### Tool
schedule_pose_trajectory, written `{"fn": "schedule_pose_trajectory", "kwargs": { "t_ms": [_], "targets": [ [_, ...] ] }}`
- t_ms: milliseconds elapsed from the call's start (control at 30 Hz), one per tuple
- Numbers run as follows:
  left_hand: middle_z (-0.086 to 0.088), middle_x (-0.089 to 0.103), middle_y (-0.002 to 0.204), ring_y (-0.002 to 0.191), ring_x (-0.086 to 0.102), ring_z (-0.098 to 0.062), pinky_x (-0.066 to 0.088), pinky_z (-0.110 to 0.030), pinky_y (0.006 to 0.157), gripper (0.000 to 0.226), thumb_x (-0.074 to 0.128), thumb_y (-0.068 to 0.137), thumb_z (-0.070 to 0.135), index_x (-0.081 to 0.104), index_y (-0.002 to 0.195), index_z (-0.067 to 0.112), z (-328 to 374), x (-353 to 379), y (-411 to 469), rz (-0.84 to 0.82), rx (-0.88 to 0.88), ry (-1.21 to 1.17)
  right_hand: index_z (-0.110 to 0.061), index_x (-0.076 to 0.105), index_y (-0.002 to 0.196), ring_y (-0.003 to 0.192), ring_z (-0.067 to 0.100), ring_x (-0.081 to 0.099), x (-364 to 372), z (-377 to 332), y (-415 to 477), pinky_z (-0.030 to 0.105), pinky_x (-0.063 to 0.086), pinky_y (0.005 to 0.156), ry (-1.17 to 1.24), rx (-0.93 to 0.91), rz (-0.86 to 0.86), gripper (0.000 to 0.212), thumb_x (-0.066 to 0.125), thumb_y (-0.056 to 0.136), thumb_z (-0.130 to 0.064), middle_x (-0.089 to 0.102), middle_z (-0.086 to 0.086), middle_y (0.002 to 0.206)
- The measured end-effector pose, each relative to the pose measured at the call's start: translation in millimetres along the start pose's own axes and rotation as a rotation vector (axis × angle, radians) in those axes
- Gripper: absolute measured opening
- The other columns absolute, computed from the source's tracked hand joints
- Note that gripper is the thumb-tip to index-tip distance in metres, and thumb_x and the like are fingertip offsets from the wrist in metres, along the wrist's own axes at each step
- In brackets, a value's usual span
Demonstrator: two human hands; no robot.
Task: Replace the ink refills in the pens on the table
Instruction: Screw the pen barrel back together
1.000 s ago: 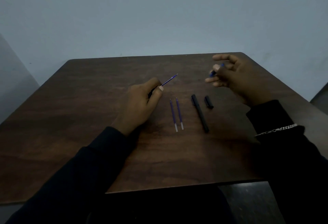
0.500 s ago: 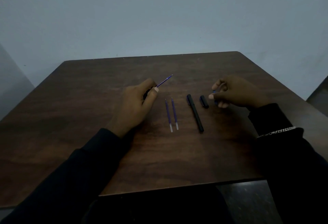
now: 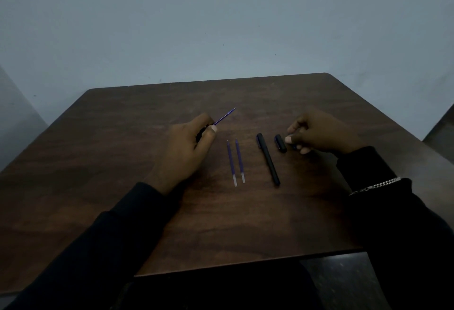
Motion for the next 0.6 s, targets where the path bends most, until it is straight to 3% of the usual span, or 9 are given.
{"fn": "schedule_pose_trajectory", "kwargs": {
  "t_ms": [133,333,600],
  "targets": [
    [-0.004,0.052,0.062,0.055,0.051,-0.019,0.041,-0.041,0.054,0.022,0.054,0.108,0.021,0.057,0.086,0.019,-1.1,0.7,0.2,0.000,-0.008,-0.012,0.001,0.073,0.103,0.048,0.004,0.068,-0.9,-0.1,0.6,0.016,0.052,0.048,0.017,0.005,0.003,0.014,0.072,0.093,-0.008,0.073,0.012,0.077],
    [0.000,0.050,0.062,0.055,0.049,-0.016,0.038,-0.036,0.054,0.022,0.054,0.108,0.022,0.056,0.086,0.025,-1.1,0.1,0.2,-0.004,-0.020,-0.027,0.007,0.072,0.105,0.066,0.022,0.072,0.6,-1.2,-0.2,0.024,0.061,0.056,0.066,0.005,-0.012,0.015,0.070,0.092,0.000,0.075,0.023,0.086],
    [-0.004,0.052,0.063,0.056,0.050,-0.017,0.039,-0.037,0.055,0.022,0.054,0.108,0.023,0.057,0.086,0.022,-2.3,1.9,0.1,-0.013,-0.029,-0.025,0.004,0.073,0.104,0.069,0.017,0.070,1.2,-2.9,-1.6,0.023,0.059,0.055,0.070,0.003,-0.025,0.013,0.070,0.091,0.001,0.073,0.016,0.085]
  ]
}}
Point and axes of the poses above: each hand's wrist, its own y-axis towards the middle knuckle, its own x-axis out of the palm, z = x × y, the point moved 5 cm from there along y, towards the middle knuckle
